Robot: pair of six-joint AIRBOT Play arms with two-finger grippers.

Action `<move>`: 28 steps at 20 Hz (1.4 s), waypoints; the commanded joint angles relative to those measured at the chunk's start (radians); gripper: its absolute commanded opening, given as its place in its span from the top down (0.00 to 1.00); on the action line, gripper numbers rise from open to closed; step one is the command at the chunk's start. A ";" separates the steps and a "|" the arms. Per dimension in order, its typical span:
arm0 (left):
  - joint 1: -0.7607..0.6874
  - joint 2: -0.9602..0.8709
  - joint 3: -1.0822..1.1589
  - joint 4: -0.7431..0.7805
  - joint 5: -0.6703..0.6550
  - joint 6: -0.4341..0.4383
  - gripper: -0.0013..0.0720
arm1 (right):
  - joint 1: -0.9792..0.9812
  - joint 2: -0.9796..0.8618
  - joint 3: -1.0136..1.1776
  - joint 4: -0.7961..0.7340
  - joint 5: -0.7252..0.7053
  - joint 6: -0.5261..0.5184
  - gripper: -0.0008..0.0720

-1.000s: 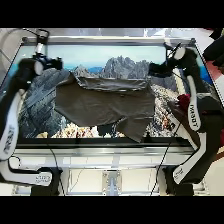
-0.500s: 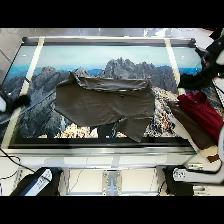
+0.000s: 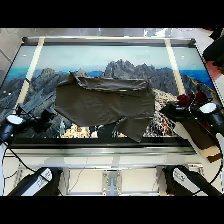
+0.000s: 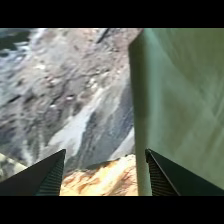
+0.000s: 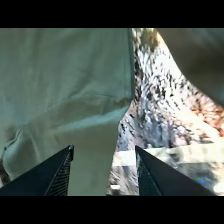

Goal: Fold the shirts.

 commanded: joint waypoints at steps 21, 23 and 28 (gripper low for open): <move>-0.192 -0.206 -0.009 -0.314 0.251 0.143 0.31 | 0.114 -0.180 -0.071 0.146 -0.143 0.027 0.36; -0.192 -0.206 -0.009 -0.317 0.251 0.143 0.31 | 0.127 -0.217 -0.071 0.166 -0.181 0.027 0.36; -0.192 -0.206 -0.009 -0.321 0.276 0.143 0.33 | 0.228 -0.275 -0.069 0.282 -0.332 0.018 0.43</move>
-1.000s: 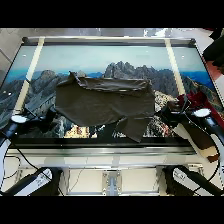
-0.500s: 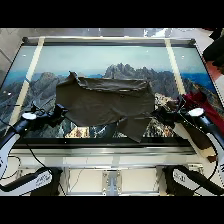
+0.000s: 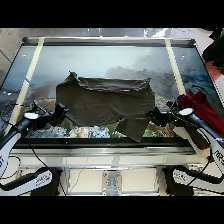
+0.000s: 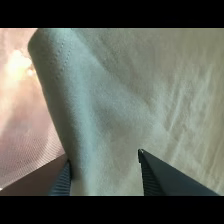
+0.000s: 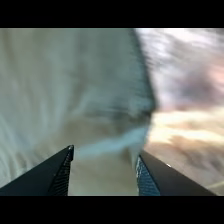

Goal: Fold the shirts.

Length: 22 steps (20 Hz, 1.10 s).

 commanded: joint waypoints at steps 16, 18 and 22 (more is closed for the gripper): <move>0.503 0.818 0.489 0.226 -0.584 0.363 0.97 | 0.082 0.749 0.703 -0.270 0.514 0.008 0.97; 0.520 0.850 0.631 0.232 -0.586 0.366 0.97 | 0.082 0.793 0.853 -0.278 0.459 0.010 0.97; 0.428 0.728 0.843 0.262 -0.623 0.407 0.97 | 0.082 0.739 1.005 -0.430 0.479 0.010 0.97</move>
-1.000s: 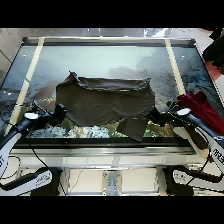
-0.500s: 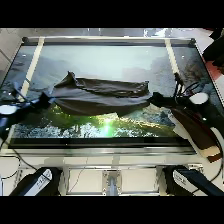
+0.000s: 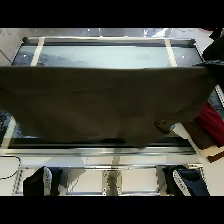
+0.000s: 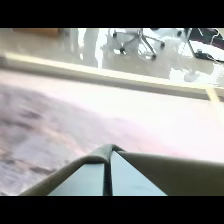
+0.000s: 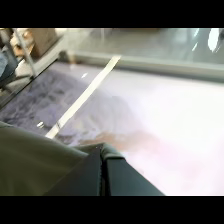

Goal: Fold the shirts.

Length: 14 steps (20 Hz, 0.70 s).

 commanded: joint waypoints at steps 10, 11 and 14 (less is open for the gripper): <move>-0.426 -0.843 0.130 0.268 -0.172 0.026 0.97 | 0.004 -0.756 0.104 -0.195 -0.030 0.016 0.97; -0.439 -0.928 0.131 0.301 -0.120 0.026 0.97 | 0.010 -0.853 0.104 -0.165 -0.082 0.016 0.97; -0.463 -1.137 0.133 0.308 0.144 -0.058 0.97 | 0.036 -1.081 0.105 -0.101 -0.292 0.037 0.97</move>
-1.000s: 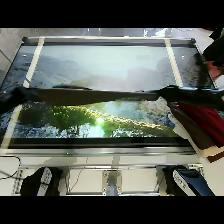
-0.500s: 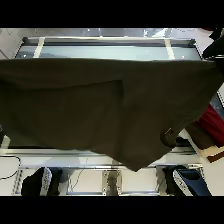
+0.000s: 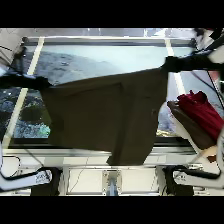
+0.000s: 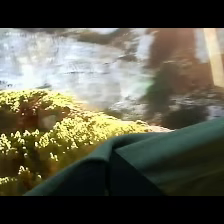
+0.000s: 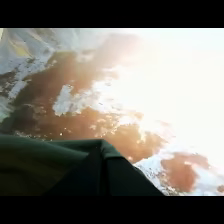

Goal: Fold the shirts.

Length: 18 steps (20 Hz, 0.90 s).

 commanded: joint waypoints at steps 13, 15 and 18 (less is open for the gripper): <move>0.048 -0.132 0.095 -0.338 0.373 -0.118 0.05 | -0.038 -0.296 0.263 0.095 -0.136 0.102 0.32; 0.163 -0.036 0.088 -0.336 0.224 -0.120 0.05 | -0.108 -0.233 0.296 -0.023 0.118 0.098 0.32; 0.354 0.117 -0.032 -0.316 0.019 -0.141 0.06 | -0.197 -0.107 0.242 -0.164 0.403 -0.003 0.32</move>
